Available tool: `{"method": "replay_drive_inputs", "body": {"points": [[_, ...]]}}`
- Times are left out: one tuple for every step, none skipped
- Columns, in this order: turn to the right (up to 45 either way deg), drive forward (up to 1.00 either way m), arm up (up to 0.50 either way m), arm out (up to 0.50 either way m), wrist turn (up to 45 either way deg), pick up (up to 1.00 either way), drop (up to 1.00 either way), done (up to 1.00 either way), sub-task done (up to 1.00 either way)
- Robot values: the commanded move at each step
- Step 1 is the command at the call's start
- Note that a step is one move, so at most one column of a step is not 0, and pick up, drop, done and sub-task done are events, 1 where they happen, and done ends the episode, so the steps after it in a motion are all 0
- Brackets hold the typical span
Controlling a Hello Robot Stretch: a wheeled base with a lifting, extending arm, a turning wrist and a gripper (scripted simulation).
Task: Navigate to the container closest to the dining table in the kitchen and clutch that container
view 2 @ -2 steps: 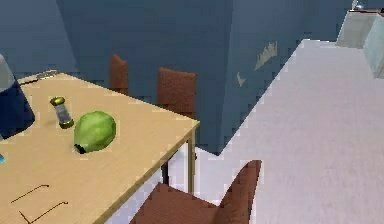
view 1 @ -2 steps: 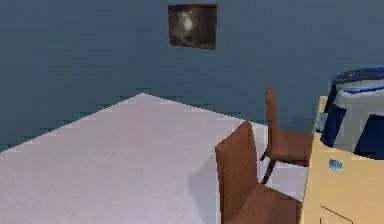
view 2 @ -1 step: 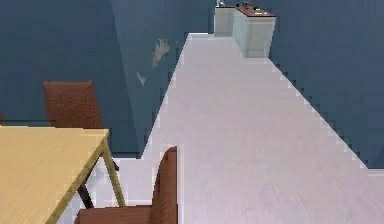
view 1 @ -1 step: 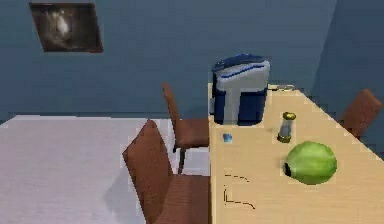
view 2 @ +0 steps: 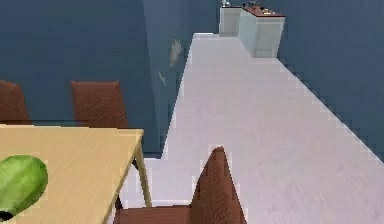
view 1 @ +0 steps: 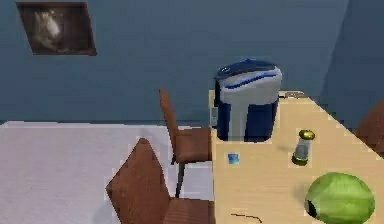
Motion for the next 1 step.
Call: {"method": "replay_drive_inputs", "body": {"points": [[-45.0, 0.00, 0.00, 0.00, 0.0, 0.00, 0.00, 0.00, 0.00]]}}
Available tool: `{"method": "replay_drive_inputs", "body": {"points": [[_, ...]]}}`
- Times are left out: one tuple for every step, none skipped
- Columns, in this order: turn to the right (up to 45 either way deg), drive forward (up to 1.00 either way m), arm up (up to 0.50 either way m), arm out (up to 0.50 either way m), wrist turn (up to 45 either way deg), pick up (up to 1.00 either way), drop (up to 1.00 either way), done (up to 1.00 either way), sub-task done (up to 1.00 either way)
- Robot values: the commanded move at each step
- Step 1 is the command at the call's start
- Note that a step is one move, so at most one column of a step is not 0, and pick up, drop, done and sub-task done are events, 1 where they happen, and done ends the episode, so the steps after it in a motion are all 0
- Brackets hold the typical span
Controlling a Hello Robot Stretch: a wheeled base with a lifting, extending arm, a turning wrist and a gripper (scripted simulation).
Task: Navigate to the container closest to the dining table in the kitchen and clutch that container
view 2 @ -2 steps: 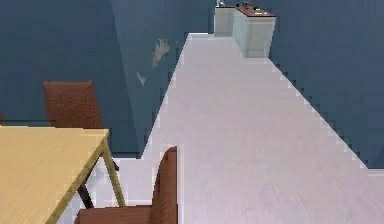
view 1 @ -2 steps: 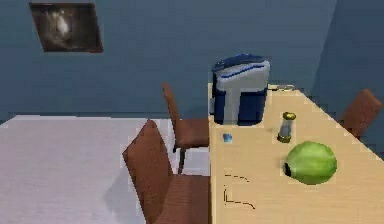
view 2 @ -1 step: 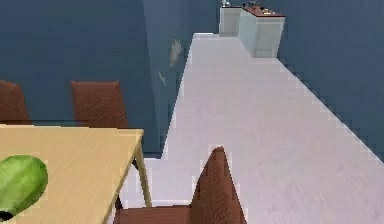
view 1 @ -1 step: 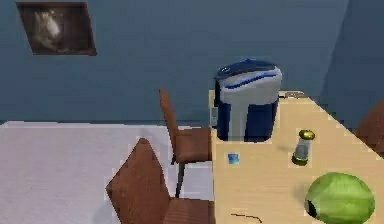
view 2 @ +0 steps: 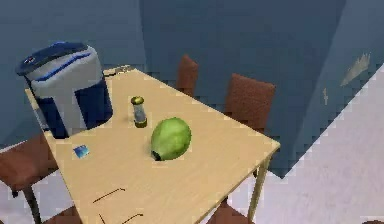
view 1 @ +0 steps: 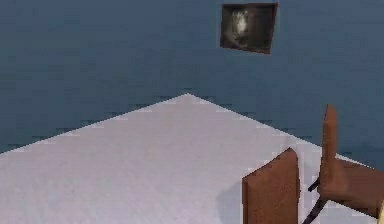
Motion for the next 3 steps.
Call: {"method": "replay_drive_inputs", "body": {"points": [[-45.0, 0.00, 0.00, 0.00, 0.0, 0.00, 0.00, 0.00, 0.00], [-33.0, 0.00, 0.00, 0.00, 0.0, 0.00, 0.00, 0.00, 0.00], [0.0, 0.40, 0.00, 0.00, 0.0, 0.00, 0.00, 0.00, 0.00]]}}
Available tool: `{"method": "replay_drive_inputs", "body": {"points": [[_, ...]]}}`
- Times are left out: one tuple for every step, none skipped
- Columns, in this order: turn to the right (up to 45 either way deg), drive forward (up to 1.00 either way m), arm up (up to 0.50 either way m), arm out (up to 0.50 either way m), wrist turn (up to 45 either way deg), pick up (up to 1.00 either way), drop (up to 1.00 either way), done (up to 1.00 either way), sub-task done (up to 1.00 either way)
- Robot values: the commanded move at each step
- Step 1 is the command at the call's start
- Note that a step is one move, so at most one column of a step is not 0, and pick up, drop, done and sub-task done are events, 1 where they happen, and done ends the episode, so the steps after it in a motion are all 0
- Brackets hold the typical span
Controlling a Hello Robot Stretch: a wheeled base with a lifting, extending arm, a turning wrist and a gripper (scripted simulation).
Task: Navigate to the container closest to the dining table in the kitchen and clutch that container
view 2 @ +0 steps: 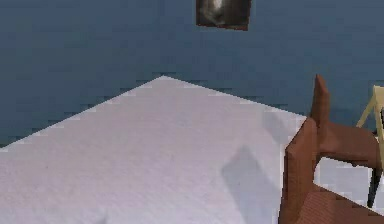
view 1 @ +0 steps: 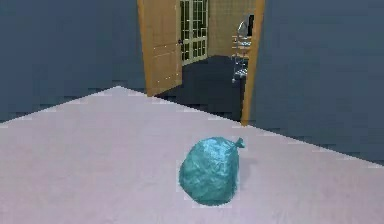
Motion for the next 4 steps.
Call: {"method": "replay_drive_inputs", "body": {"points": [[-45.0, 0.00, 0.00, 0.00, 0.0, 0.00, 0.00, 0.00, 0.00], [-42.0, 0.00, 0.00, 0.00, 0.0, 0.00, 0.00, 0.00, 0.00], [0.0, 0.60, 0.00, 0.00, 0.0, 0.00, 0.00, 0.00, 0.00], [-45.0, 0.00, 0.00, 0.00, 0.0, 0.00, 0.00, 0.00, 0.00]]}}
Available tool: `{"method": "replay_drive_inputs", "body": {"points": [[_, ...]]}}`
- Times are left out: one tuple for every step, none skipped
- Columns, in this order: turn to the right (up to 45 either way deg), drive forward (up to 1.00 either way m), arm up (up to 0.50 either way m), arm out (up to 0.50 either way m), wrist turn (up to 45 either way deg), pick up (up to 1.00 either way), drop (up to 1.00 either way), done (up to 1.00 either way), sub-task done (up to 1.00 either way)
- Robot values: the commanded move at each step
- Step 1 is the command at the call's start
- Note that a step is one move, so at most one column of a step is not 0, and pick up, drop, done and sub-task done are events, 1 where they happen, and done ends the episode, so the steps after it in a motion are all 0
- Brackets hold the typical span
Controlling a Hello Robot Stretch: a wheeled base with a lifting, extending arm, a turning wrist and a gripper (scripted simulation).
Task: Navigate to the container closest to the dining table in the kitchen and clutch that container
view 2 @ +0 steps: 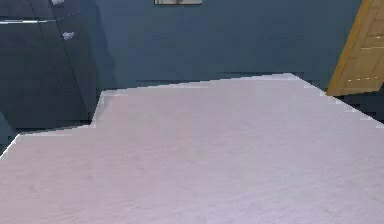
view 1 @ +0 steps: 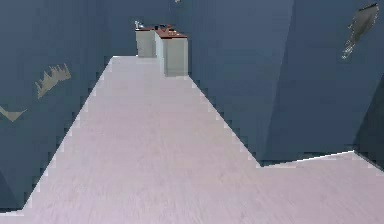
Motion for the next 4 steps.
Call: {"method": "replay_drive_inputs", "body": {"points": [[-12.0, 0.00, 0.00, 0.00, 0.0, 0.00, 0.00, 0.00, 0.00], [0.0, 1.00, 0.00, 0.00, 0.0, 0.00, 0.00, 0.00, 0.00], [-12.0, 0.00, 0.00, 0.00, 0.0, 0.00, 0.00, 0.00, 0.00], [0.0, 0.05, 0.00, 0.00, 0.0, 0.00, 0.00, 0.00, 0.00]]}}
